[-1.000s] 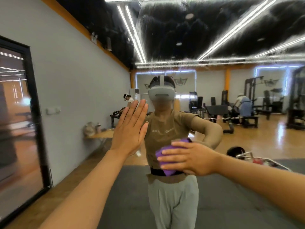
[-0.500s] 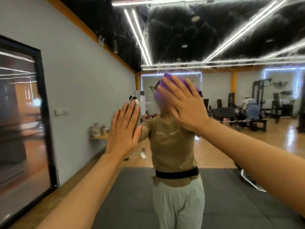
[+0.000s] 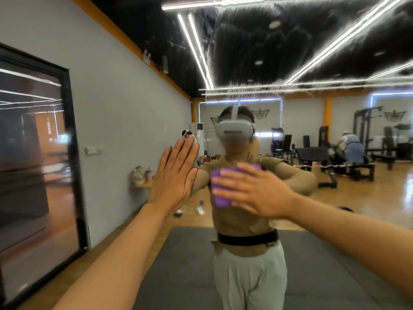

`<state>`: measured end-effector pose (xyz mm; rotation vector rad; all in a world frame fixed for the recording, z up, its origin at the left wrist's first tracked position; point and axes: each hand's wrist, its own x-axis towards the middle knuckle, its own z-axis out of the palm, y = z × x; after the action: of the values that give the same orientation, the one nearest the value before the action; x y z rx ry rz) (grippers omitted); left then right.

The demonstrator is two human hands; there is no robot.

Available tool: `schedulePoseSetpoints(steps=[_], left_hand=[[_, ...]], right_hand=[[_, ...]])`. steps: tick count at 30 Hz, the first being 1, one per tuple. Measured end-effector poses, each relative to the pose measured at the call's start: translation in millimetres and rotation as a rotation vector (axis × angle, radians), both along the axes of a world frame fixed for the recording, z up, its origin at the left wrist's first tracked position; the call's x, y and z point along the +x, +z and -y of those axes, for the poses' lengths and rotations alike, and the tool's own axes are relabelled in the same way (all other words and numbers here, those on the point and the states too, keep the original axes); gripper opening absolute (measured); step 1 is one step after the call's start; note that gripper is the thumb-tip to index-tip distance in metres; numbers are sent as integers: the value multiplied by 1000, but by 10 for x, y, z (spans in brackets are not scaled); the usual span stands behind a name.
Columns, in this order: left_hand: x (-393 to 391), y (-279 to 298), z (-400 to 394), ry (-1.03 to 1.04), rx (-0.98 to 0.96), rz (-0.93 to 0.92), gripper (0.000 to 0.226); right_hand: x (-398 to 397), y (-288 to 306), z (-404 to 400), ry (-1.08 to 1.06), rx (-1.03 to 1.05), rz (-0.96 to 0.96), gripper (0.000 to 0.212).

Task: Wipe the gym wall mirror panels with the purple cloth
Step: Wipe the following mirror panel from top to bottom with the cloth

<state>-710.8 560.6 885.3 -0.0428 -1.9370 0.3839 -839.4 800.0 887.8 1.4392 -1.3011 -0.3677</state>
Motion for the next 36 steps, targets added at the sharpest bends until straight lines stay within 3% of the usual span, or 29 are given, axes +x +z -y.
schedulePoseSetpoints(steps=[4, 8, 13, 18, 25, 30, 36], left_hand=[[9, 6, 0, -5, 8, 14, 56], [-4, -1, -7, -5, 5, 0, 55], [-6, -8, -3, -13, -9, -24, 55], [5, -11, 1, -16, -14, -12, 56], [21, -23, -47, 27, 8, -7, 58], [18, -49, -125, 33, 47, -15, 58], [57, -160, -224, 26, 134, -36, 60]], right_hand=[[112, 942, 170, -42, -316, 111, 52], [162, 1421, 227, -45, -457, 189, 51], [178, 1147, 347, 11, -525, 166, 50], [168, 320, 274, -35, -208, 24, 54], [118, -700, 71, -91, 56, -61, 60], [126, -362, 67, -62, 78, -31, 55], [186, 731, 190, -48, -349, 201, 53]])
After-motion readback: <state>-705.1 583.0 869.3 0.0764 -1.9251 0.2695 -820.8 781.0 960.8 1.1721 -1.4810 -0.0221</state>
